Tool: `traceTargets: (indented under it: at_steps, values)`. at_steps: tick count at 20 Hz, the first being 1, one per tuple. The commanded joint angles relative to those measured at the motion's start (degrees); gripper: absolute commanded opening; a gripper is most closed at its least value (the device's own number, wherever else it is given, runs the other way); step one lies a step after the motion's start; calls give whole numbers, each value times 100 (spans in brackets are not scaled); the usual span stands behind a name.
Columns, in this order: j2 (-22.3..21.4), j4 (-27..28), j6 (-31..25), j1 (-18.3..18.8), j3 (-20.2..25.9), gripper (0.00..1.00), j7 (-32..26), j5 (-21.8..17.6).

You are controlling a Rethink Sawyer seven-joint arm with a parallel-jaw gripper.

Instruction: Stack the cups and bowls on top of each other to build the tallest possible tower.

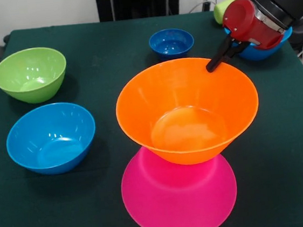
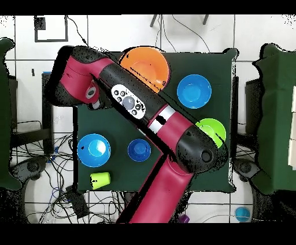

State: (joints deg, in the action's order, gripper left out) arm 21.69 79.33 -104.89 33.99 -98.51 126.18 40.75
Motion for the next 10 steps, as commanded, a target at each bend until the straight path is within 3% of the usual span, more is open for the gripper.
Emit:
traceTargets:
  at_steps: [1,10]
  values:
    - [-70,-465,405,-61,-327,0,-1182,15]
    - [-69,-524,467,-34,-257,0,-1247,37]
